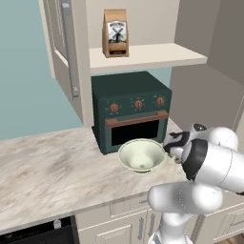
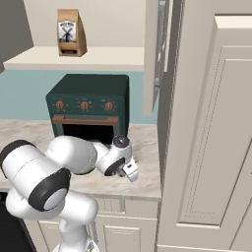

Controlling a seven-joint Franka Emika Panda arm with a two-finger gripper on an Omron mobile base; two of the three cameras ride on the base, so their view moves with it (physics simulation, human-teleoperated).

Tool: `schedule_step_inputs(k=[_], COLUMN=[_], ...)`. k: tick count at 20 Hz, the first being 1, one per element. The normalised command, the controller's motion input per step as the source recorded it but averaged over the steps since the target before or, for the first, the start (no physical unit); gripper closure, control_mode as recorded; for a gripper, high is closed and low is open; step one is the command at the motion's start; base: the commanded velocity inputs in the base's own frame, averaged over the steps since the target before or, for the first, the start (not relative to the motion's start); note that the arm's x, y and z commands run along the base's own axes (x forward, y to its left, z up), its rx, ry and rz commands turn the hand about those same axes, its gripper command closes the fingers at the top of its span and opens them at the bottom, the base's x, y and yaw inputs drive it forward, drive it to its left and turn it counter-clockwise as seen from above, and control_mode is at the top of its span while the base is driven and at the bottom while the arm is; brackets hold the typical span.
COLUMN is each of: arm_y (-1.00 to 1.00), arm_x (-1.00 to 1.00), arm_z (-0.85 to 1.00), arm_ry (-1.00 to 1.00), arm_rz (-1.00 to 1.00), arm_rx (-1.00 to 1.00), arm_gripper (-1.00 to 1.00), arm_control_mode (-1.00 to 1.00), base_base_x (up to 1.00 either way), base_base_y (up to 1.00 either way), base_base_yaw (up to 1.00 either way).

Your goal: Pick the egg and butter from the fridge and place them by the bowl for mixing.

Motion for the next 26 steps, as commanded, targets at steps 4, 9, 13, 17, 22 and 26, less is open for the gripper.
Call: schedule_step_inputs(k=[4, 9, 13, 17, 22, 26], arm_y=[0.15, 0.04, 0.08, 0.10, 0.15, 0.21], arm_x=[-0.13, -0.21, -0.35, -0.44, -0.57, -0.60], arm_z=[0.46, 0.57, 0.58, 0.54, 0.50, 0.41], arm_ry=[-0.06, -0.05, -0.06, -0.12, -0.12, -0.07], arm_rz=[0.00, 0.00, 0.01, 0.09, 0.20, 0.30], arm_rx=[-0.08, -0.13, -0.11, -0.08, -0.02, -0.06], arm_gripper=[-1.00, -1.00, -1.00, -1.00, -1.00, -1.00], arm_control_mode=[-1.00, -1.00, -1.00, -1.00, -1.00, -1.00], base_base_x=[0.00, 0.00, 0.00, 0.00, 0.00, 0.00], base_base_y=[0.00, 0.00, 0.00, 0.00, 0.00, 0.00], base_base_yaw=[0.00, 0.00, 0.00, 0.00, 0.00, 0.00])
